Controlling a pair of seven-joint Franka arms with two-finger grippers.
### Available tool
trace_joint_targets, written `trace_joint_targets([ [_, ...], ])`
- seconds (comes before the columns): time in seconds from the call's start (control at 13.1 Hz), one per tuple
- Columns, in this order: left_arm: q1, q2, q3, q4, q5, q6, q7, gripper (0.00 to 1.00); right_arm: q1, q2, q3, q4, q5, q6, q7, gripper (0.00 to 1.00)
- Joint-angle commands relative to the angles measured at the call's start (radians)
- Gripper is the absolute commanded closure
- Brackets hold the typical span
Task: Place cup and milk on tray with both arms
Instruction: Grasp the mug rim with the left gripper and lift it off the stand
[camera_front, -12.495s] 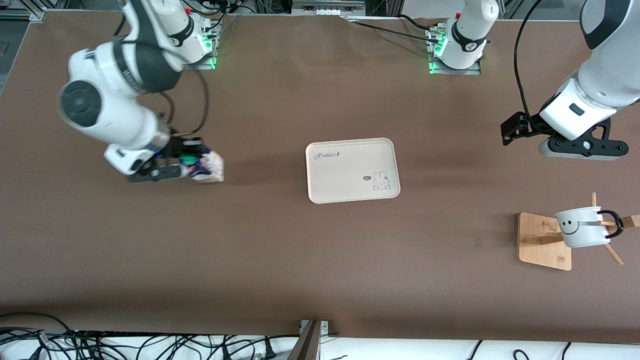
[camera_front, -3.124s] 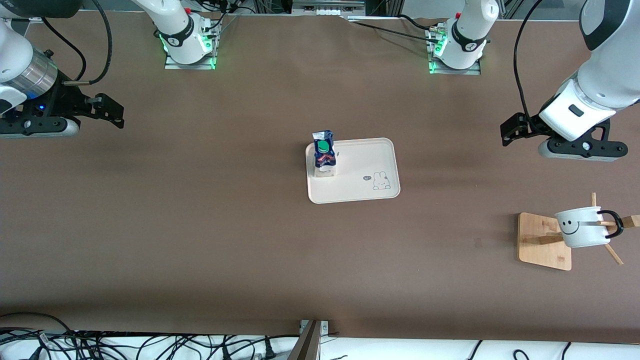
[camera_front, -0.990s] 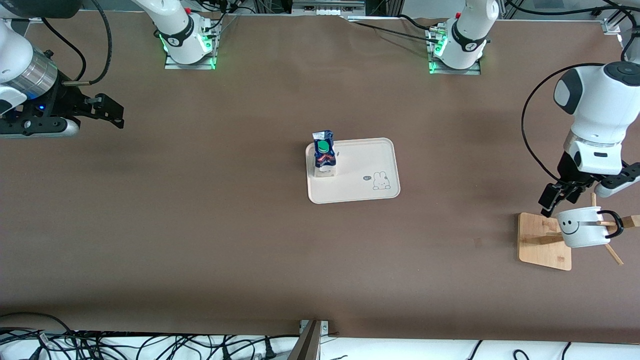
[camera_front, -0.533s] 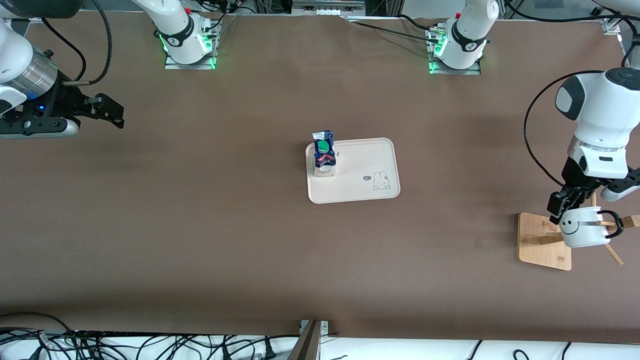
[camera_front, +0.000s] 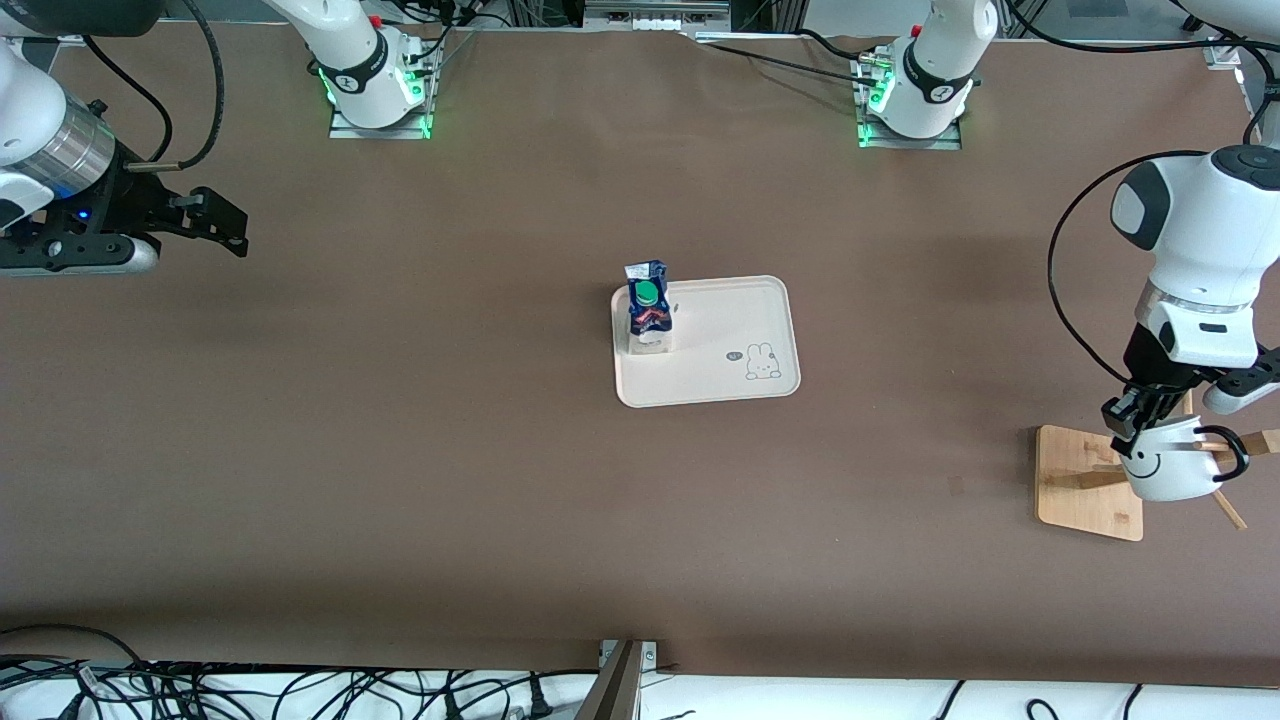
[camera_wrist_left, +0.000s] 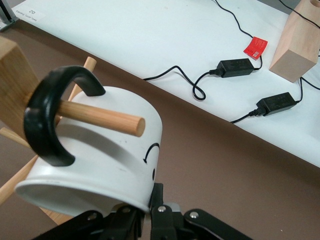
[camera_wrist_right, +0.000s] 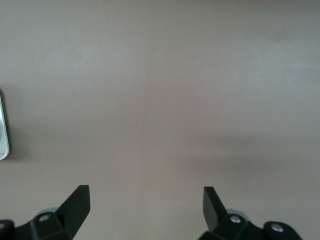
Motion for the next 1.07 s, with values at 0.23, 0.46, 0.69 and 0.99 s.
trace_joint_targets([
  [0.23,-0.005,-0.002,-0.055,0.141,0.019,-0.217,-0.007,1.0,-0.013,0.009,0.015,0.022,-0.008,-0.013,0.002,0.0],
  [0.46,-0.005,-0.002,-0.123,0.211,0.019,-0.329,-0.007,1.0,-0.013,0.007,0.015,0.022,-0.008,-0.013,0.002,0.0],
  [0.69,-0.007,-0.002,-0.222,0.269,0.019,-0.476,-0.007,1.0,-0.013,0.007,0.015,0.022,-0.008,-0.015,0.002,0.0],
  [0.99,-0.009,0.003,-0.371,0.352,0.019,-0.772,-0.013,1.0,-0.01,0.007,0.016,0.022,-0.006,-0.015,0.002,0.0],
])
